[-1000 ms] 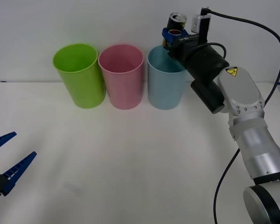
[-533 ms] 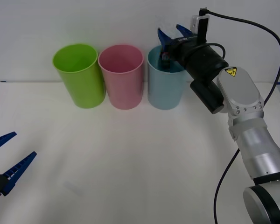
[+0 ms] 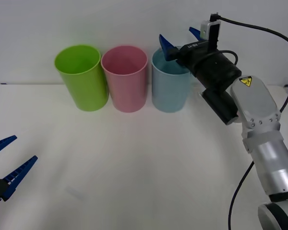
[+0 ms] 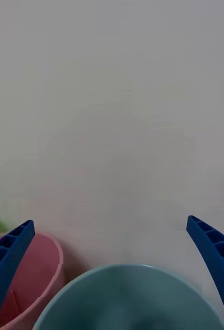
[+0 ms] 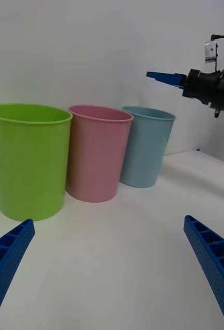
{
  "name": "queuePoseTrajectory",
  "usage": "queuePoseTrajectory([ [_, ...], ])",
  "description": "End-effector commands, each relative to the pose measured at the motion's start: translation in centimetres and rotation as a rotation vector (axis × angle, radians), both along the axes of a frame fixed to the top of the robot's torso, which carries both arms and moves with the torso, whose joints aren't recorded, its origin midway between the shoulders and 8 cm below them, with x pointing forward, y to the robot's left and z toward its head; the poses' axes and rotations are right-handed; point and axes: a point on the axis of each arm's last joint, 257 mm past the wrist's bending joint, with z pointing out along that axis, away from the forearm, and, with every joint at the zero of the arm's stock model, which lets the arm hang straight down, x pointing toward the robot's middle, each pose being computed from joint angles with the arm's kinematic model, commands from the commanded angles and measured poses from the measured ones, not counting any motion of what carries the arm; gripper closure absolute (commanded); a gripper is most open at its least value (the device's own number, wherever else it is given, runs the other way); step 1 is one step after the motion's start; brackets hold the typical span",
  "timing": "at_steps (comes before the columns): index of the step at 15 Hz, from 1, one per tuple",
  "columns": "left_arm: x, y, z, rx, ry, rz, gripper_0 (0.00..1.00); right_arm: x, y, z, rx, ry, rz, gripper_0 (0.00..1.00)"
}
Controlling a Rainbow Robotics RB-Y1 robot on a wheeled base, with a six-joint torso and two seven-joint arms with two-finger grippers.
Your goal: Grasp the object on the table and drop it into the matching bin: aluminum can to the light blue bin, PET bottle to the pink bin.
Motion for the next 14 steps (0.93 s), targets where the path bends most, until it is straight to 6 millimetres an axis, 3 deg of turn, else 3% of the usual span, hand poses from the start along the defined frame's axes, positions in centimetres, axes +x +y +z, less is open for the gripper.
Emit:
queuePoseTrajectory([
  [1, 0.0, 0.0, 0.0, 0.000, 0.000, 0.000, 0.00, -2.6, -0.6, -0.9, -0.017, -0.004, 0.037, 0.00],
  [8, 0.0, 0.0, 0.0, 0.000, 0.000, 0.000, 0.00, -11.8, -3.6, -4.5, -0.097, 0.023, 0.137, 0.00],
  [14, 0.0, 0.0, 0.0, 0.000, 0.000, 0.000, 0.00, -18.3, -6.5, -8.0, -0.155, 0.087, 0.209, 0.00],
])
